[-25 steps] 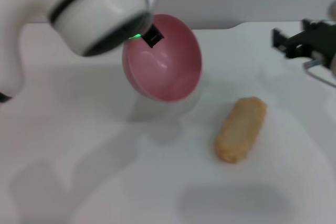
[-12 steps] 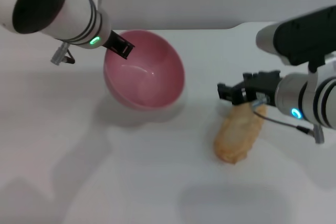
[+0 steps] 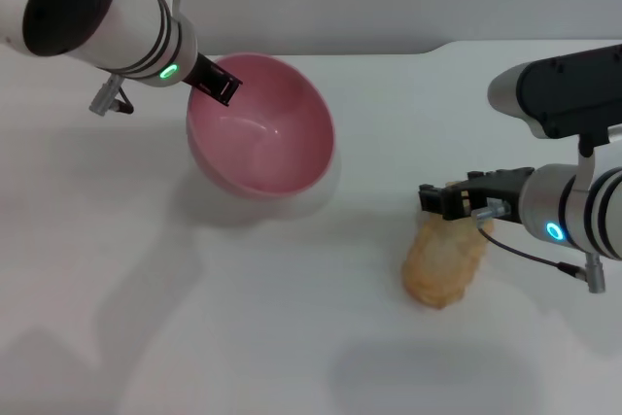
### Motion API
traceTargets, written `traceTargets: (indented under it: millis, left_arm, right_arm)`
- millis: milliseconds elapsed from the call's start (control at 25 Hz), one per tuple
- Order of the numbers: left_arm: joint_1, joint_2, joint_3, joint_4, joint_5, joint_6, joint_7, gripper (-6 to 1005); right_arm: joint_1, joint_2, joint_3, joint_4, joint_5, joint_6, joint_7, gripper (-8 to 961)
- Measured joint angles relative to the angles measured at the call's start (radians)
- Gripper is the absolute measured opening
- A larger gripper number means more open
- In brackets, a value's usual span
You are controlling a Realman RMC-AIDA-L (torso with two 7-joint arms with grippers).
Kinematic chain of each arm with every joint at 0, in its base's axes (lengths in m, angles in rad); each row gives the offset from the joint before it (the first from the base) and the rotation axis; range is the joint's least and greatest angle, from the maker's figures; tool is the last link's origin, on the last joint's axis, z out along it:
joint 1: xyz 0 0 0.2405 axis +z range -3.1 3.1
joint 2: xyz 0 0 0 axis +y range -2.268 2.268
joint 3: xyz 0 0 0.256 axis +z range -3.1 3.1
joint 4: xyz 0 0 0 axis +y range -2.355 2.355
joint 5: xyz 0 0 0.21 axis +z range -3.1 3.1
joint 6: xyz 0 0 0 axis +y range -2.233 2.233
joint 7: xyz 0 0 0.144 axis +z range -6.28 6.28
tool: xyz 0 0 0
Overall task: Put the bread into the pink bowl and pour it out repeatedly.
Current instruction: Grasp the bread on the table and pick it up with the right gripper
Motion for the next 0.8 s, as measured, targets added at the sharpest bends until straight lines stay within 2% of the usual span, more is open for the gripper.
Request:
traceTargets:
  millis: [320, 560, 800]
  left_arm:
    - [0.0, -0.001, -0.001, -0.002, -0.002, 0.008, 0.01, 50]
    - [0.0, -0.003, 0.003, -0.002, -0.002, 0.008, 0.017, 50]
    - [0.0, -0.002, 0.007, -0.002, -0.002, 0.011, 0.018, 50]
  right_arm:
    - [0.032, 0.001, 0.001, 0.069, -0.036, -0.018, 0.039, 639]
    - [0.078, 0.001, -0.013, 0.161, 0.014, -0.066, 0.047, 641]
    - [0.09, 0.001, -0.013, 0.203, 0.029, -0.092, 0.046, 640]
